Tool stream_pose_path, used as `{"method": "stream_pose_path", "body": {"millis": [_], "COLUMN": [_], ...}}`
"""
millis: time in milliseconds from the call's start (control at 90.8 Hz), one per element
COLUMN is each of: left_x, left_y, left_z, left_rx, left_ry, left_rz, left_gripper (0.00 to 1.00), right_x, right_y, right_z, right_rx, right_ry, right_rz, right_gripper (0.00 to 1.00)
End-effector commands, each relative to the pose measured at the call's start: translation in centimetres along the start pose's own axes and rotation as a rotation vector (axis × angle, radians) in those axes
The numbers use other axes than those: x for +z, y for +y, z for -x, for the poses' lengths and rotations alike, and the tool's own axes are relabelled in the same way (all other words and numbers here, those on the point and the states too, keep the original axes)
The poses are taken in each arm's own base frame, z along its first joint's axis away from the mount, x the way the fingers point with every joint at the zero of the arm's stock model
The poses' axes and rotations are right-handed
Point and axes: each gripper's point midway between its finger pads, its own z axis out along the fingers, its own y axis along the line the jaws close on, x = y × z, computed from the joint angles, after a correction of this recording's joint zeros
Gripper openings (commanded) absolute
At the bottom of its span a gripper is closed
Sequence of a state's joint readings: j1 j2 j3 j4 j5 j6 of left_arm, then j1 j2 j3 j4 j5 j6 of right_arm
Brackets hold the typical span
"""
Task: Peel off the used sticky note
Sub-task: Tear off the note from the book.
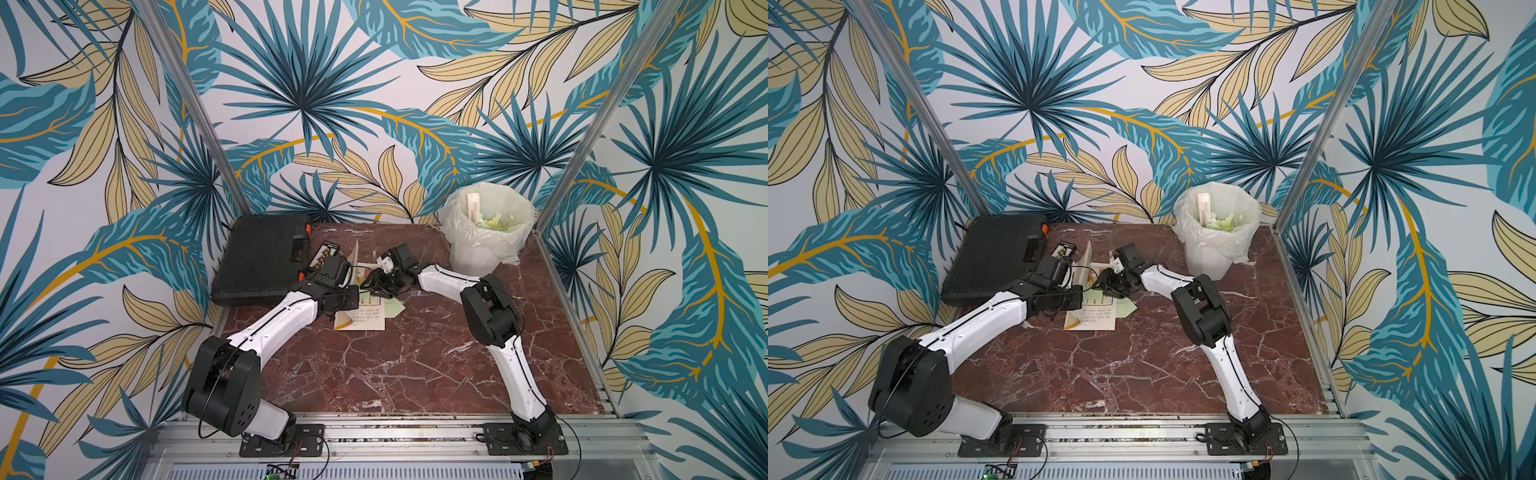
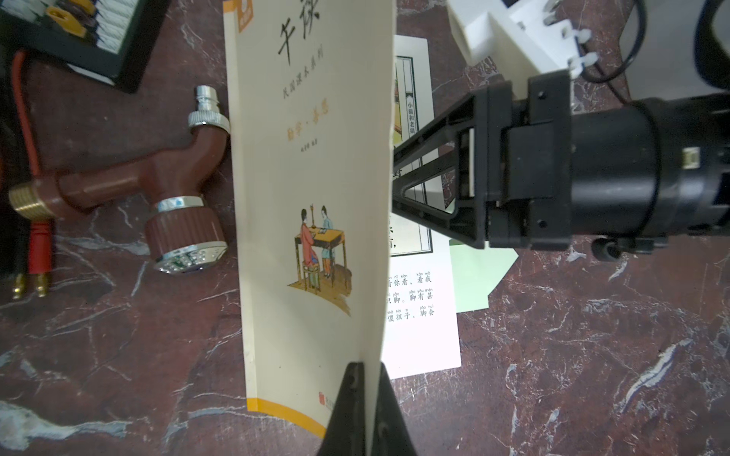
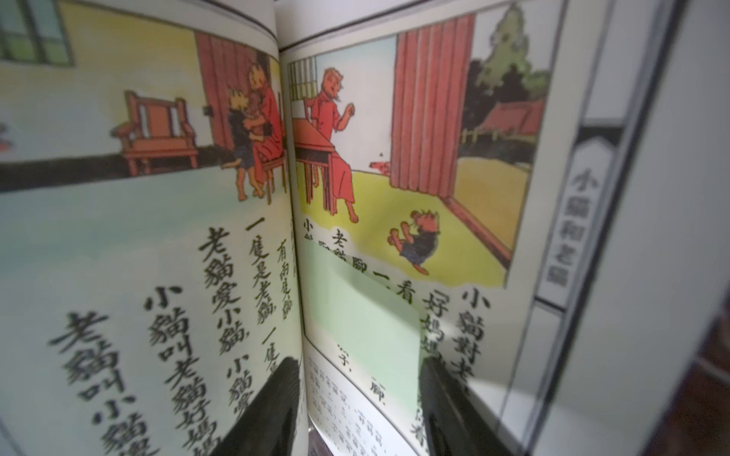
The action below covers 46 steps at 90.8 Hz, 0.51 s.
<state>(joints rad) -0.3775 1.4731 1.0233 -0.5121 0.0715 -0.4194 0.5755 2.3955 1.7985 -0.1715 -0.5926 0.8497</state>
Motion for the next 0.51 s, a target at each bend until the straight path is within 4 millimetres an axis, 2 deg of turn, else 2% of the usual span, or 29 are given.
{"method": "stream_pose_path", "body": {"millis": [0,165,275,397,496], "left_x": [-0.4,-0.4,-0.4,-0.4,-0.4], "left_y": [-0.5,-0.3,-0.1,0.3,0.8], "left_z": [0.4,0.5,0.5,0.3,0.2], "left_rx": [-0.011,-0.016,-0.019,-0.017,-0.018], "left_ry": [-0.034,-0.036,-0.035,-0.028,-0.022], "left_rz": [-0.054,-0.058,-0.052,-0.026,0.002], "left_gripper": [0.00,0.00,0.00,0.00,0.00], "right_x": [2.1,2.3,2.0,1.7,1.3], "right_y": [-1.0,-0.3,0.0,0.3,0.7], "right_z": [-1.5,-1.4,-1.3,-1.2,-1.1], "right_rx": [0.036,0.069,0.069,0.071,0.070], "right_ry": [0.043,0.035,0.031,0.025,0.022], "right_rz": [0.039,0.101,0.105,0.104,0.103], "right_gripper": [0.51,0.40,0.27,0.08,0.00]}}
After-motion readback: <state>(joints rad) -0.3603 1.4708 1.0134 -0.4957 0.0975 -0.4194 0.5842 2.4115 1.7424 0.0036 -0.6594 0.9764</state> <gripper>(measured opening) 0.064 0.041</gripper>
